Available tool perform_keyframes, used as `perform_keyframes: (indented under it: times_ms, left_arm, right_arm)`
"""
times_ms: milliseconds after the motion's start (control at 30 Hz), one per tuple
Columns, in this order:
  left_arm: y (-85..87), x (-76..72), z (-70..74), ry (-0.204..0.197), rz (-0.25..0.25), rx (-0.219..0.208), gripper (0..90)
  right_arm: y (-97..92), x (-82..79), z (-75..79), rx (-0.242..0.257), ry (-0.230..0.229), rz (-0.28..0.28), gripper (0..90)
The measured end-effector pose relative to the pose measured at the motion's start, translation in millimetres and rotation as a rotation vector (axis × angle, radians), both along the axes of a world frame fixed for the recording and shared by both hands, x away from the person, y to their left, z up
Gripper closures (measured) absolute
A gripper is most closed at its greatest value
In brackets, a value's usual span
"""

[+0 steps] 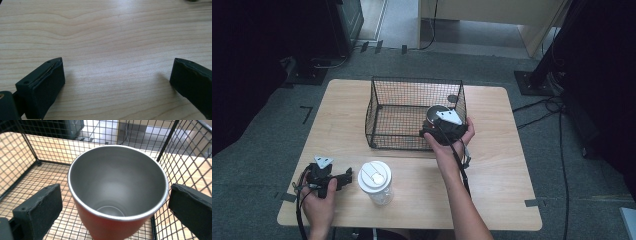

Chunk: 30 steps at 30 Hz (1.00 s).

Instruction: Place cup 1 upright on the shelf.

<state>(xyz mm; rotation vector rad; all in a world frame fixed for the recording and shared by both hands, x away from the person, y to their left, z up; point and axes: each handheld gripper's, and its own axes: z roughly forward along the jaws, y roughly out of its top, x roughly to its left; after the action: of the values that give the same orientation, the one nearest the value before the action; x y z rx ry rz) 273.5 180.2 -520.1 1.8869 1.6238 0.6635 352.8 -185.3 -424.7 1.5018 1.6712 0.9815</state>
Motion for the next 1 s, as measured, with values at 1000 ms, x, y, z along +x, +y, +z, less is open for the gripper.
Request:
perform_keyframes:
  times_ms: [1000]
  left_arm:
    - [0.0,0.0,-0.1,-0.001,0.000,0.000,0.4]
  right_arm:
    - [-15.0,-90.8,7.8,0.066,-0.074,0.141,0.0]
